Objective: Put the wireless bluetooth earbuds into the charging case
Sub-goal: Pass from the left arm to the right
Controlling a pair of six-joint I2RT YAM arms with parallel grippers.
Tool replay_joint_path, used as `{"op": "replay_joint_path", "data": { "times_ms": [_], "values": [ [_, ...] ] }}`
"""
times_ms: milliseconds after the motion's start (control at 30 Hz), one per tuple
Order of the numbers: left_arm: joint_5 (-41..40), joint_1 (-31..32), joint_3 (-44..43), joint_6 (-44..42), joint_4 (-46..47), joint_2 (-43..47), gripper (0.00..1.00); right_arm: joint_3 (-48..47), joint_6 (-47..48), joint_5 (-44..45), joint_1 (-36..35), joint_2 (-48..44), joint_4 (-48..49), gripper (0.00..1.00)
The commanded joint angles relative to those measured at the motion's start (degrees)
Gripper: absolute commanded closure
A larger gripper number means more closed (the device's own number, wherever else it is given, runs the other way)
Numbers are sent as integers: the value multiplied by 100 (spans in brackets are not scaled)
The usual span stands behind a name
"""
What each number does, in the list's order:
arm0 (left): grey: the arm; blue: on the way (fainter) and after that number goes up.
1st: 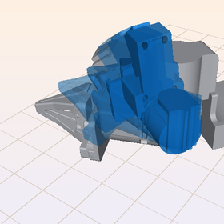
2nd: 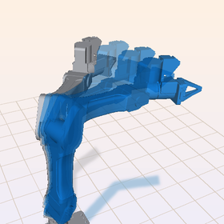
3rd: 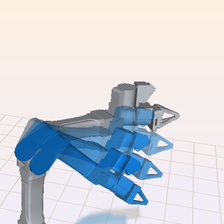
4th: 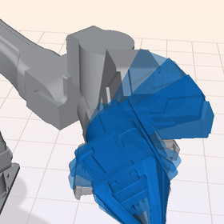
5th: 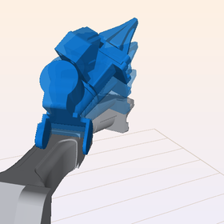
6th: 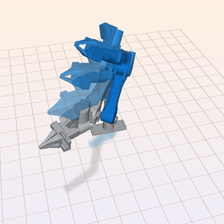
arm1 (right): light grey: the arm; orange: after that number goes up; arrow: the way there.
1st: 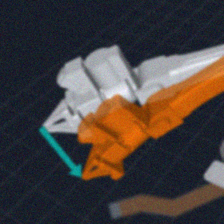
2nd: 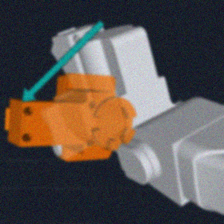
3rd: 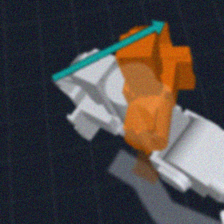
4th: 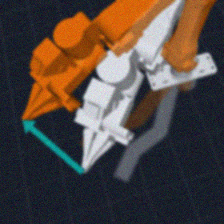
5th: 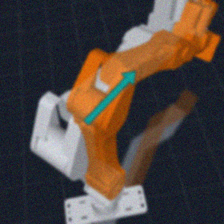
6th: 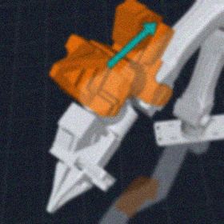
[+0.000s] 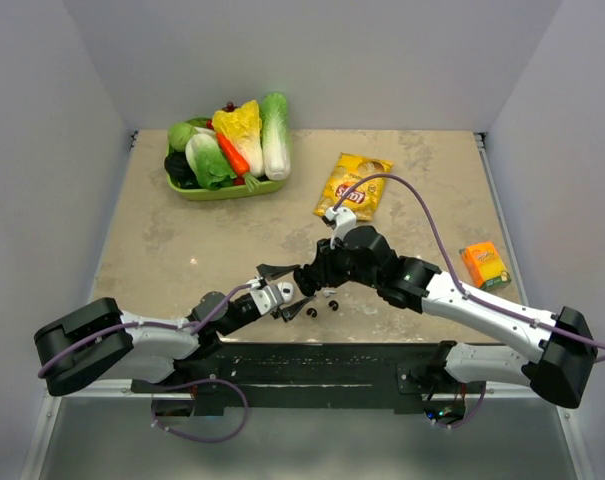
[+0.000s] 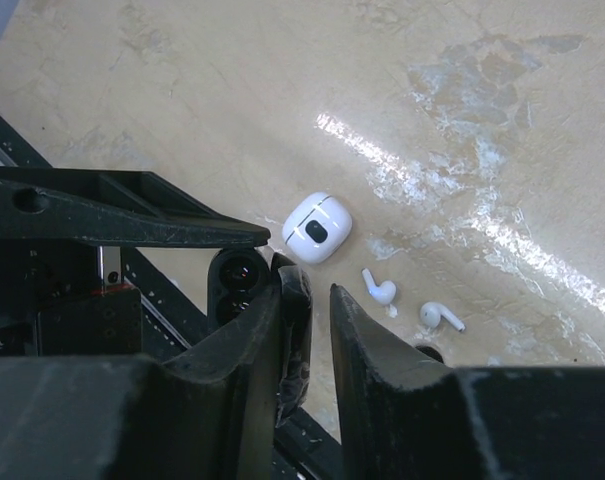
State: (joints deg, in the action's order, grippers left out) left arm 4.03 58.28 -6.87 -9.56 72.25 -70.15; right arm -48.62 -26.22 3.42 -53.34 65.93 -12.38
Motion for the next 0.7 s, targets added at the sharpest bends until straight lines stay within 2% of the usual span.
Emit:
{"op": "replay_joint_path", "data": {
  "times_ms": [0,33,133,167,233,267,300,333,400,433,500,533,667],
  "values": [
    [71,34,-77,86,1239,54,100,37,29,44,-9,-71,61,75],
    [54,34,-77,112,1230,54,100,2,99,132,-1,-98,43,78],
    [-43,34,-51,218,1230,37,93,-68,265,334,-1,-256,-45,96],
    [-78,34,-33,253,1222,36,84,-86,310,378,-1,-308,-123,100],
    [-201,34,-33,367,1204,45,76,-165,485,519,-1,-440,-212,100],
    [-271,34,-42,402,1143,45,65,-200,547,563,-1,-476,-316,100],
    [-385,34,-51,463,1090,63,61,-235,608,633,-1,-519,-378,100],
    [-386,34,-60,481,950,89,48,-305,748,660,-1,-598,-422,100],
    [-666,34,-121,587,748,133,37,-376,872,730,-1,-704,-572,100],
    [-737,34,-156,639,495,194,27,-463,1003,809,-1,-774,-633,100],
    [-938,25,-270,771,212,265,19,-560,1118,853,-1,-810,-800,100],
    [-1000,25,-305,833,-59,317,3,-648,1215,888,-1,-836,-879,100],
    [-1098,25,-569,1130,-667,414,0,-824,1417,932,-1,-906,-1012,100]
  ]
}}
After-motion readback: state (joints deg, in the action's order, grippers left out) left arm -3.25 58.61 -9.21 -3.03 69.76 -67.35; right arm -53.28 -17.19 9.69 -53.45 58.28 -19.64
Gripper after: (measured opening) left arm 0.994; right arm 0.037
